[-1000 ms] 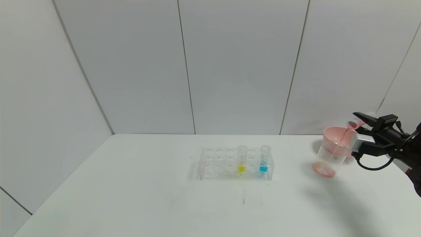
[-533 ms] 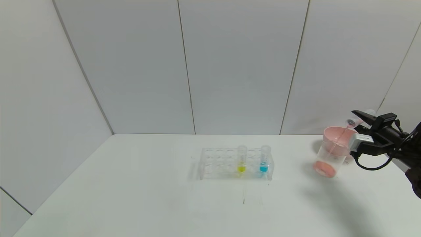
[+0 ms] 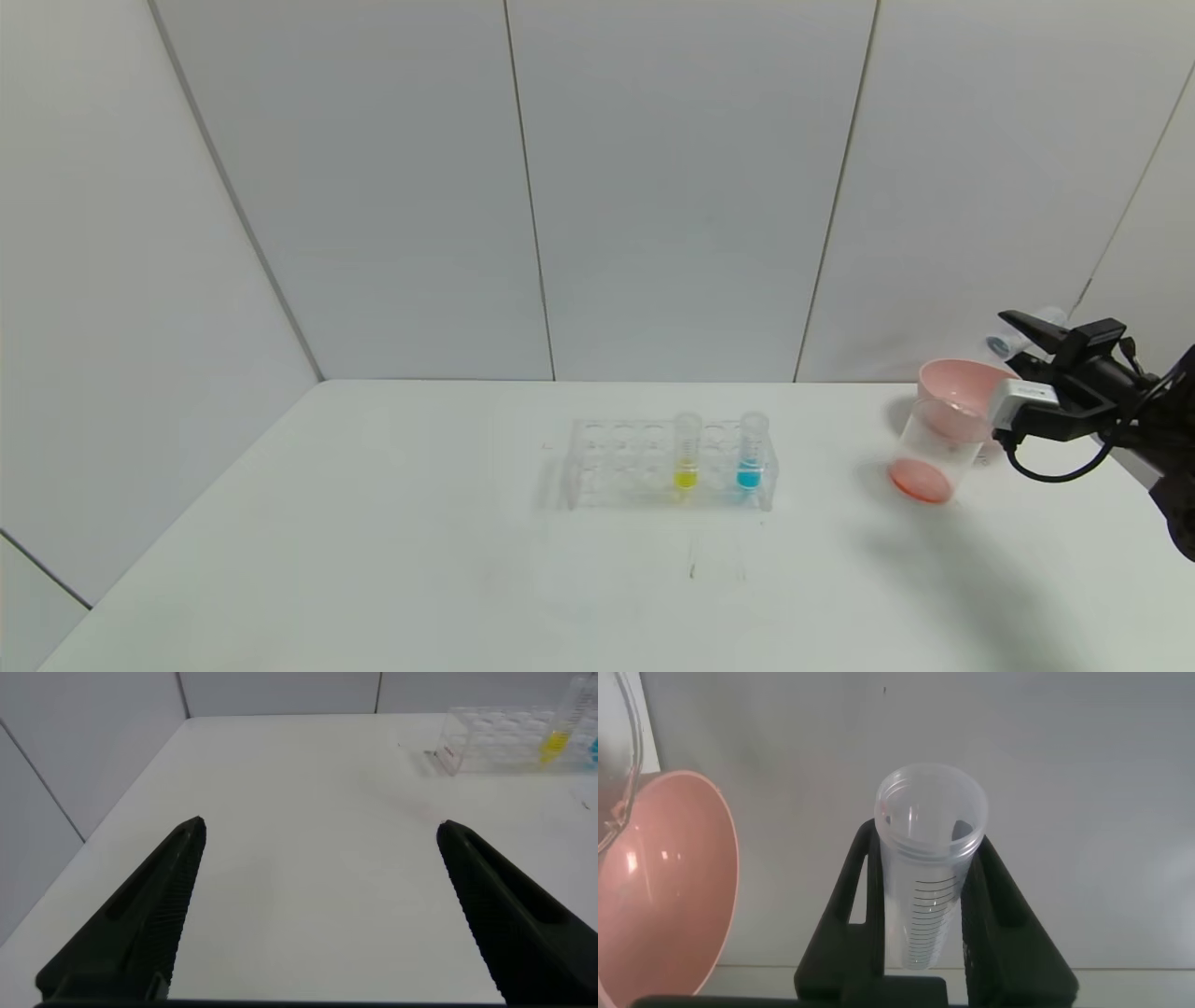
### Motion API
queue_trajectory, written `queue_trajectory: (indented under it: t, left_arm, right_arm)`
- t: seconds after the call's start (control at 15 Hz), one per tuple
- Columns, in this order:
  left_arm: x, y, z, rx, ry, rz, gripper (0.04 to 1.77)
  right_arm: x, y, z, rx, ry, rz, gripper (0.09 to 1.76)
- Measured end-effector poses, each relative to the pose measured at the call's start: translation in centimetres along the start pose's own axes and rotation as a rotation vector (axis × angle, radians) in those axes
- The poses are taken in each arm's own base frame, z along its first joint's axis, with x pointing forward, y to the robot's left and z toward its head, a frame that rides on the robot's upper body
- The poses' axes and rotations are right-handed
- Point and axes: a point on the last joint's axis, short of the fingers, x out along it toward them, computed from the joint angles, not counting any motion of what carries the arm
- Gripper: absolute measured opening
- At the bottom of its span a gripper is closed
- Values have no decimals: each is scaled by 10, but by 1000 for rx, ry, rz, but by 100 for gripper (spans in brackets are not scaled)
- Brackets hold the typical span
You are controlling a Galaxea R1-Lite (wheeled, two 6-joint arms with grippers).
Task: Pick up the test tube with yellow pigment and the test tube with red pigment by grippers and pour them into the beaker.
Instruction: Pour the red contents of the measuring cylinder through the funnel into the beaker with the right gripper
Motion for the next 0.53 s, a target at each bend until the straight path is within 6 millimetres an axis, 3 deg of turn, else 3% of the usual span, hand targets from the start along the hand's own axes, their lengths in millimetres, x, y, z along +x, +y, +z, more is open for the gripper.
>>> queue_trajectory:
  t: [0.27,0.53]
  left_arm:
    - [0,0,0,0,0,0,176]
    - [0,0,0,0,0,0,176]
  right_arm:
    - [0,1,-1,41,24,13,53]
    - [16,-5,-8,427,73,70,53]
